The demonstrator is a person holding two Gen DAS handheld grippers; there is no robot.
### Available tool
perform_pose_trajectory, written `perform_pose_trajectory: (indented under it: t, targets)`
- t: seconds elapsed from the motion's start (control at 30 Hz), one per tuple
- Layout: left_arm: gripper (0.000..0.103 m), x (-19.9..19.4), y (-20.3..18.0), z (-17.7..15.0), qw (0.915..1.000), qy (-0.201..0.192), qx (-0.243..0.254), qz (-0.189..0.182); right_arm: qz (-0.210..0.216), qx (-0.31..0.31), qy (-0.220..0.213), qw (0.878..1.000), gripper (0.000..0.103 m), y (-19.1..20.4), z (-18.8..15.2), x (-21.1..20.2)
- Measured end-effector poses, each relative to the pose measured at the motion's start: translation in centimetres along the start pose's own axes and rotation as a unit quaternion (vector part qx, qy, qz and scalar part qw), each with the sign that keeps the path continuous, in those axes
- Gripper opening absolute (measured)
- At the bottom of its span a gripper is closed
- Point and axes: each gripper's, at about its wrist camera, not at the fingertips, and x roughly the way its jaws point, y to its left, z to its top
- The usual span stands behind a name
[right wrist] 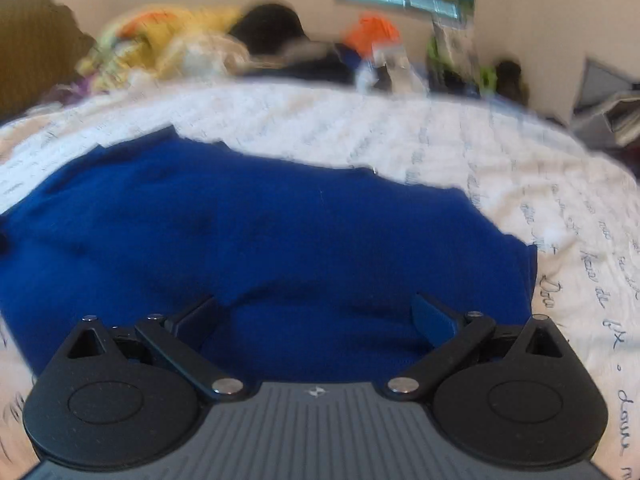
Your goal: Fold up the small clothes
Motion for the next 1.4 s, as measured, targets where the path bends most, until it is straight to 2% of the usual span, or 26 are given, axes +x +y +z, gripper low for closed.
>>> perform_pose_trajectory:
  t: [0.07,0.1,0.23,0.4,0.47,0.67,0.7,0.73,0.77,0.87,0.9,0.93,0.97,1.03,1.07,1.1,1.13,1.17,1.23,1.3,1.4]
  targets:
    - [0.1,-0.5,1.1,-0.7,0.9973,0.01,-0.071,-0.017,0.003,0.015,-0.003,1.0,0.103,-0.3,0.1,0.1]
    - [0.101,-0.7,1.7,-1.0,0.9942,0.001,-0.103,-0.031,0.001,0.013,-0.002,1.0,0.103,-0.3,0.2,0.2]
    - [0.102,-0.5,2.5,-1.0,0.9788,-0.026,-0.197,-0.05,-0.005,0.009,-0.001,1.0,0.103,-0.1,0.3,0.2]
    - [0.102,0.1,2.8,-0.3,0.9636,-0.056,-0.259,-0.037,0.017,0.043,-0.015,0.999,0.103,-1.3,0.1,-0.1]
    - [0.098,0.3,2.9,0.1,0.9577,-0.069,-0.278,-0.022,0.027,0.059,-0.021,0.998,0.103,-1.8,0.0,-0.3]
    - [0.06,0.7,1.6,0.9,0.9642,-0.081,-0.242,0.071,0.042,0.077,-0.027,0.996,0.103,-2.4,0.0,-0.4]
    - [0.046,0.8,1.5,0.9,0.9643,-0.081,-0.237,0.087,0.045,0.081,-0.029,0.995,0.103,-2.5,0.0,-0.4]
    - [0.022,0.9,1.4,1.0,0.9639,-0.077,-0.232,0.107,0.049,0.086,-0.03,0.995,0.103,-2.7,-0.1,-0.5]
    - [0.009,1.2,1.4,1.0,0.9631,-0.07,-0.226,0.129,0.053,0.091,-0.032,0.994,0.103,-2.8,-0.1,-0.6]
    - [0.008,1.1,0.3,1.6,0.9619,-0.062,-0.215,0.156,0.071,0.121,-0.042,0.989,0.103,-3.6,-0.2,-0.9]
    - [0.007,1.0,-0.8,2.0,0.9652,-0.065,-0.199,0.156,0.085,0.146,-0.044,0.985,0.103,-4.4,-0.1,-1.2]
    - [0.007,1.1,-2.7,2.6,0.9726,-0.076,-0.163,0.147,0.11,0.187,-0.045,0.975,0.103,-5.5,0.1,-1.7]
    - [0.007,1.0,-5.2,3.1,0.9801,-0.094,-0.113,0.133,0.142,0.238,-0.047,0.96,0.103,-7.0,0.3,-2.2]
    - [0.007,0.9,-10.9,3.1,0.9877,-0.126,0.002,0.092,0.218,0.338,-0.056,0.914,0.103,-10.8,0.9,-2.8]
    - [0.007,1.4,-14.5,2.6,0.9862,-0.135,0.073,0.062,0.254,0.377,-0.055,0.889,0.103,-12.8,1.1,-2.7]
    - [0.007,1.7,-17.4,1.7,0.9812,-0.137,0.131,0.034,0.283,0.407,-0.047,0.867,0.103,-14.5,1.4,-2.3]
    - [0.007,2.3,-20.1,0.5,0.9732,-0.133,0.188,0.006,0.305,0.425,-0.037,0.851,0.103,-15.8,1.7,-1.9]
    - [0.007,3.2,-22.7,-1.3,0.9617,-0.121,0.245,-0.025,0.325,0.434,-0.025,0.84,0.103,-16.9,2.2,-1.2]
    - [0.008,4.8,-25.5,-4.2,0.9472,-0.089,0.3,-0.071,0.351,0.435,0.0,0.829,0.103,-18.1,2.6,0.1]
    - [0.008,6.0,-26.6,-6.2,0.9429,-0.056,0.316,-0.09,0.348,0.433,0.04,0.831,0.103,-18.4,2.6,1.5]
    - [0.008,6.8,-26.6,-7.6,0.9399,-0.038,0.329,-0.083,0.329,0.427,0.086,0.838,0.103,-18.1,1.9,3.1]
